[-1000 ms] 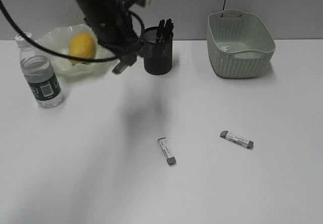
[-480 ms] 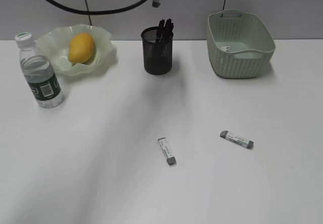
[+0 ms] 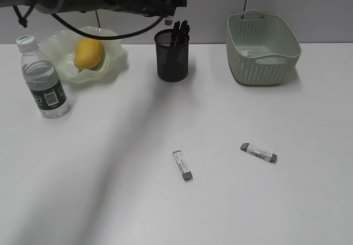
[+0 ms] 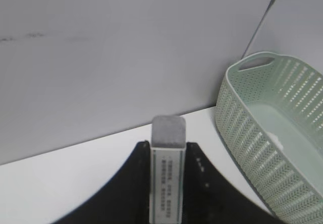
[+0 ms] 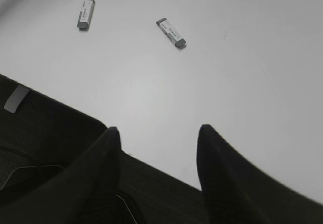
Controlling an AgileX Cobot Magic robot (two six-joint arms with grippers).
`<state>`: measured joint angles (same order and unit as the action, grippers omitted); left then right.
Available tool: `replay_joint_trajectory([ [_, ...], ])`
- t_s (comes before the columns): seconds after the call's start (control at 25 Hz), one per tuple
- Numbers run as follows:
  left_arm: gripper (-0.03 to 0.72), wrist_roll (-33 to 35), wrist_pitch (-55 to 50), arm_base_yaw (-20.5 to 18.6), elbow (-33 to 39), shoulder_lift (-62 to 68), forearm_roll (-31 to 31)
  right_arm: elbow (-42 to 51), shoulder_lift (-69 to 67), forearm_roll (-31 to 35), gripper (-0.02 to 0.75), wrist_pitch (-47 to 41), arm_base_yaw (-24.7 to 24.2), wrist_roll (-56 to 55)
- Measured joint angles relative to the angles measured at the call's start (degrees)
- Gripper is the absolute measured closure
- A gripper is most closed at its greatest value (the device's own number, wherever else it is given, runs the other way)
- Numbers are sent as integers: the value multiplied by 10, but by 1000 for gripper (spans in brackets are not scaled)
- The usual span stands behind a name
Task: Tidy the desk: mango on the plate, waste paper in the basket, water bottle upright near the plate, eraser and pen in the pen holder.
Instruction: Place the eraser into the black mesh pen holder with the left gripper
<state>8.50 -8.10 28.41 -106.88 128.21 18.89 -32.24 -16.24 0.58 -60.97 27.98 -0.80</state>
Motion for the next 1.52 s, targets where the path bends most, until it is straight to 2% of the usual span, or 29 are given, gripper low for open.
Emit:
replay_joint_trajectory([
  [0.48,515,-1,28,0,0,54,4,0,0,0,342,1,0,0],
  [0.56,488,-1,29,-1,0,55,3,0,0,-6,342,2,0,0],
  [0.76,365,-1,22,-3,0,54,3,0,0,0,342,2,0,0],
  [0.92,328,-1,-17,-3,0,44,3,0,0,0,342,2,0,0],
  [1.2,323,-1,-190,-3,0,-30,-63,0,0,0,342,2,0,0],
  [1.52,319,-1,-510,-14,-1,-102,-159,0,-5,0,342,5,0,-1],
])
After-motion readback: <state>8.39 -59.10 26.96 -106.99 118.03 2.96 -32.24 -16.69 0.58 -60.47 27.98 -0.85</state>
